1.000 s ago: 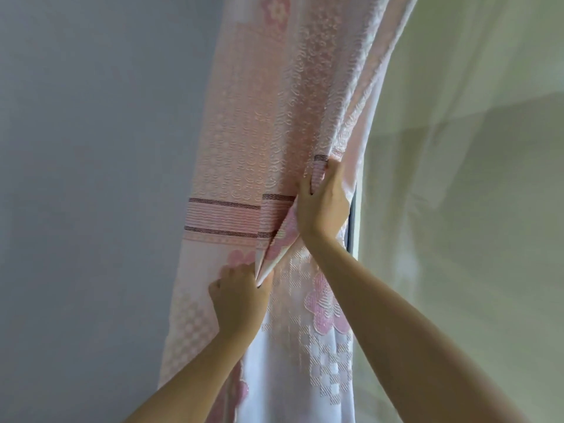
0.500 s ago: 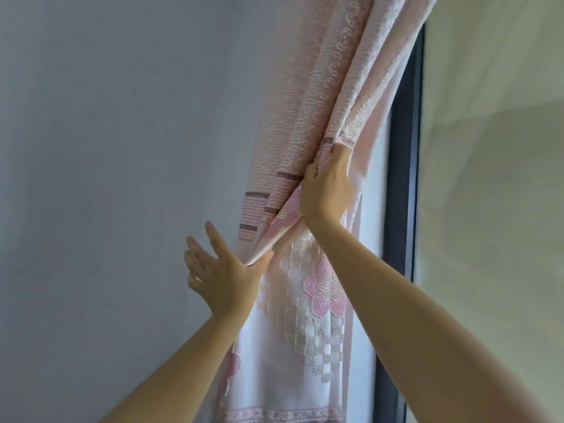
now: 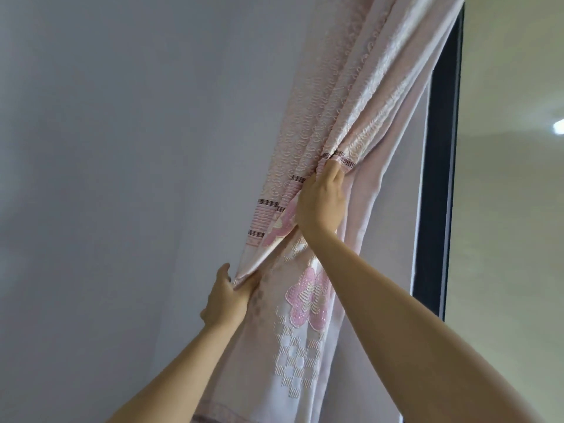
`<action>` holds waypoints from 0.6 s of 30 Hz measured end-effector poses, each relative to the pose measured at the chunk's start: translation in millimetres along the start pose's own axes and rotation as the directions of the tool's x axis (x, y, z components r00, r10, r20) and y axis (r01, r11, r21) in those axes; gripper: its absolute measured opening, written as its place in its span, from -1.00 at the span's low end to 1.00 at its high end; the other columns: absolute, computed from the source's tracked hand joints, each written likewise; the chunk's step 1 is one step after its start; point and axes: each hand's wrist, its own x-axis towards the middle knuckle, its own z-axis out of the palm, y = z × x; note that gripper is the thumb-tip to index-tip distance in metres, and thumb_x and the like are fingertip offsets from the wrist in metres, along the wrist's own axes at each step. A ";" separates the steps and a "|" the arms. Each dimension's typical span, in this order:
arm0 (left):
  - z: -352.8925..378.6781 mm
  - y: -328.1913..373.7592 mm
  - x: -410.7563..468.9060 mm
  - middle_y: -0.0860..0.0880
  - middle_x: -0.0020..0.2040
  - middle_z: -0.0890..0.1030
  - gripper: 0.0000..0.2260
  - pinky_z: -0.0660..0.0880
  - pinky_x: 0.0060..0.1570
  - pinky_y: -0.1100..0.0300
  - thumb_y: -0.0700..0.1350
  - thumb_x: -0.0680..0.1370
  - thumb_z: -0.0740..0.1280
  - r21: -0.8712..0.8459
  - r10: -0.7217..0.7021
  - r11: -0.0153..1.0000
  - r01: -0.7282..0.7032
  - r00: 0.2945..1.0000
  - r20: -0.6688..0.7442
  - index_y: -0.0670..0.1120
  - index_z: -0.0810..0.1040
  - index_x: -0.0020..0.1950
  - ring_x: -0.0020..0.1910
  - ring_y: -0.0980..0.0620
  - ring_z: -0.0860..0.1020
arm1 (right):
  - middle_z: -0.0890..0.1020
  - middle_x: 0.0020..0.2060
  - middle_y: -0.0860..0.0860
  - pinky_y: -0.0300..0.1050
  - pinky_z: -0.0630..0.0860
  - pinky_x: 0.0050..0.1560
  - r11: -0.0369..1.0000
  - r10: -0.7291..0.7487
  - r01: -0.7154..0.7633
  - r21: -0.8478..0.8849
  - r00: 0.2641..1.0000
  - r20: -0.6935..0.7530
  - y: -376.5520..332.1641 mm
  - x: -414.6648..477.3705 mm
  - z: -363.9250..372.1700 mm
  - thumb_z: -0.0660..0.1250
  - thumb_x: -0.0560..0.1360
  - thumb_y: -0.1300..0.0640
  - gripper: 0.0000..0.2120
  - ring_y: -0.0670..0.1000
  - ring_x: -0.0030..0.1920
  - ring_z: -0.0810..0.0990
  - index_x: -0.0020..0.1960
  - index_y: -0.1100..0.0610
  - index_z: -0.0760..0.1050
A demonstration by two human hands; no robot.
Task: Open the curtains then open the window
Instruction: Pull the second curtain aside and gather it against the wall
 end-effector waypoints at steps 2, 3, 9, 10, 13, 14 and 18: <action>4.4 -5.6 8.1 -0.13 0.27 0.48 -0.22 0.29 0.32 -0.10 0.27 0.23 0.22 -0.086 0.018 0.996 -0.017 1.000 0.005 -0.06 0.27 0.38 0.27 -0.18 0.43 | 0.34 0.35 0.18 0.02 0.34 -0.12 0.999 -0.017 0.017 -0.048 1.000 0.004 3.4 3.8 13.0 0.00 0.56 0.26 -0.72 0.28 0.11 0.49 0.26 0.28 0.23; 7.1 -7.7 13.1 -0.10 0.17 0.53 -0.31 0.34 0.27 -0.07 0.23 0.25 0.23 -0.113 0.034 0.993 -0.034 0.999 -0.007 -0.07 0.36 0.31 0.21 -0.16 0.47 | 0.35 0.34 0.18 0.03 0.36 -0.11 0.998 -0.020 0.019 -0.067 1.000 -0.004 5.2 6.0 19.8 -0.01 0.56 0.25 -0.71 0.27 0.11 0.50 0.26 0.27 0.24; 11.9 -25.3 54.8 -0.02 -0.49 0.40 -0.69 0.24 -0.40 0.12 -0.05 0.49 0.30 -0.067 0.178 0.981 -0.184 0.980 -0.088 -0.04 0.35 -0.45 -0.44 -0.05 0.39 | 0.38 0.29 0.18 -0.06 0.22 -0.24 0.991 -0.066 0.064 -0.113 0.998 -0.011 11.4 14.4 60.4 0.00 0.56 0.26 -0.71 0.28 0.04 0.53 0.26 0.25 0.24; 11.6 -28.2 62.3 -0.02 -0.51 0.38 -0.65 0.22 -0.42 0.12 -0.09 0.51 0.28 -0.047 0.191 0.979 -0.197 0.975 -0.114 -0.04 0.31 -0.47 -0.46 -0.04 0.37 | 0.38 0.28 0.18 -0.08 0.20 -0.26 0.989 -0.078 0.077 -0.125 0.997 -0.003 11.0 16.4 67.6 0.00 0.55 0.26 -0.72 0.28 0.02 0.54 0.25 0.25 0.24; 7.3 -36.0 81.4 -0.04 -0.52 0.40 -0.63 0.22 -0.41 0.14 -0.08 0.54 0.23 0.009 0.244 0.969 -0.246 0.954 -0.175 -0.05 0.29 -0.48 -0.47 -0.05 0.39 | 0.38 0.25 0.20 -0.05 0.21 -0.29 0.986 -0.115 0.115 -0.122 0.993 0.013 5.1 21.0 94.2 0.01 0.53 0.30 -0.71 0.29 0.00 0.54 0.25 0.25 0.24; 4.7 -40.1 88.6 -0.04 -0.51 0.41 -0.62 0.23 -0.41 0.14 -0.07 0.55 0.21 0.025 0.255 0.967 -0.255 0.948 -0.190 -0.05 0.30 -0.48 -0.47 -0.02 0.39 | 0.37 0.24 0.21 -0.05 0.21 -0.29 0.986 -0.121 0.122 -0.110 0.993 0.015 2.0 21.7 104.0 0.01 0.53 0.31 -0.70 0.30 0.00 0.54 0.25 0.25 0.24; -14.9 -60.7 119.8 -0.05 -0.49 0.44 -0.60 0.27 -0.39 0.17 0.00 0.56 0.18 0.098 0.287 0.957 -0.271 0.932 -0.221 -0.06 0.33 -0.48 -0.43 -0.07 0.42 | 0.33 0.30 0.24 -0.04 0.22 -0.27 0.990 -0.135 0.134 -0.045 0.991 -0.003 -9.7 22.9 145.0 0.01 0.52 0.31 -0.71 0.33 0.02 0.52 0.22 0.25 0.26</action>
